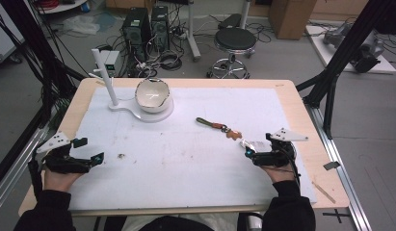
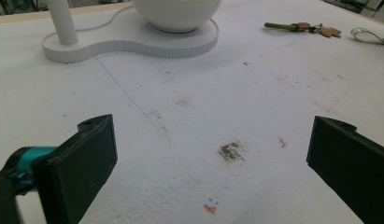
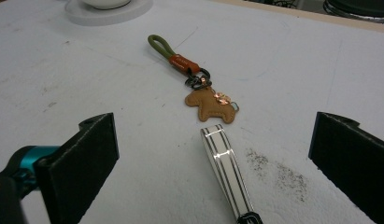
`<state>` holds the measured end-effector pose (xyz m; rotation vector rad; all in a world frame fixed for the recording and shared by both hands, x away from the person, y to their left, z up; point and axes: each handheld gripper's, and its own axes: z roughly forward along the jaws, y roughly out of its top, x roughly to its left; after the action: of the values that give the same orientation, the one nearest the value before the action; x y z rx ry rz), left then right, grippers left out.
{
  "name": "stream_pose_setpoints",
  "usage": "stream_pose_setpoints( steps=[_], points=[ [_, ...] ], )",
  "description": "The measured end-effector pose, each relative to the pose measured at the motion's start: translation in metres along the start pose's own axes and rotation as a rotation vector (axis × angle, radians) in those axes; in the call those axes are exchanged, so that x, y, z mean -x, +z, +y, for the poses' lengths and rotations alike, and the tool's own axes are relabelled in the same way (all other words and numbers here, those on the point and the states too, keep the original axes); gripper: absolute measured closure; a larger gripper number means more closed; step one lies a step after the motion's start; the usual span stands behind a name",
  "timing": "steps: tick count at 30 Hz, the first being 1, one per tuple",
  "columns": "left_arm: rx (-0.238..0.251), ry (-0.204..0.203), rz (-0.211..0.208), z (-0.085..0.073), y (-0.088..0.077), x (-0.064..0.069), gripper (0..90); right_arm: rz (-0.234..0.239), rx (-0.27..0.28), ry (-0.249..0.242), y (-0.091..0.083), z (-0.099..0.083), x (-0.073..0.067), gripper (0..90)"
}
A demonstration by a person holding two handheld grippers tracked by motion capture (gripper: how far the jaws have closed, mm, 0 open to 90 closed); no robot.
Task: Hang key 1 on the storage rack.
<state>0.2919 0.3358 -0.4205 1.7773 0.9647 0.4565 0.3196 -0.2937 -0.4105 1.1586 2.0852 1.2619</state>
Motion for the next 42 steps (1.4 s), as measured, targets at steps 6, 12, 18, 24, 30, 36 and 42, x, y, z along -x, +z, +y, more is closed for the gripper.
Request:
stream_pose_setpoints(
  steps=[6,12,18,24,30,36,42],
  points=[
    [-0.003,0.000,0.000,0.000,0.000,0.000,2.2,-0.009,-0.028,-0.008,0.005,0.001,0.000,0.7],
    [-0.006,0.003,0.004,0.000,-0.001,0.000,2.2,-0.009,-0.055,-0.004,0.010,0.010,0.001,0.7],
    [-0.001,-0.005,0.002,0.000,-0.001,-0.001,2.2,-0.012,-0.065,-0.024,0.013,0.023,-0.001,0.7],
    [-0.001,-0.006,-0.001,0.000,-0.001,-0.002,2.2,-0.003,-0.071,-0.056,0.017,0.040,-0.003,0.7],
    [-0.002,-0.007,-0.003,0.000,0.000,-0.002,2.2,0.017,-0.103,-0.078,0.027,0.056,-0.004,0.7],
    [-0.003,-0.010,-0.009,0.000,0.000,-0.002,2.2,0.031,-0.134,-0.078,0.043,0.066,-0.004,0.7],
    [-0.003,-0.012,-0.013,0.000,0.001,-0.003,2.2,0.031,-0.177,-0.087,0.061,0.075,-0.003,0.7]
  ],
)
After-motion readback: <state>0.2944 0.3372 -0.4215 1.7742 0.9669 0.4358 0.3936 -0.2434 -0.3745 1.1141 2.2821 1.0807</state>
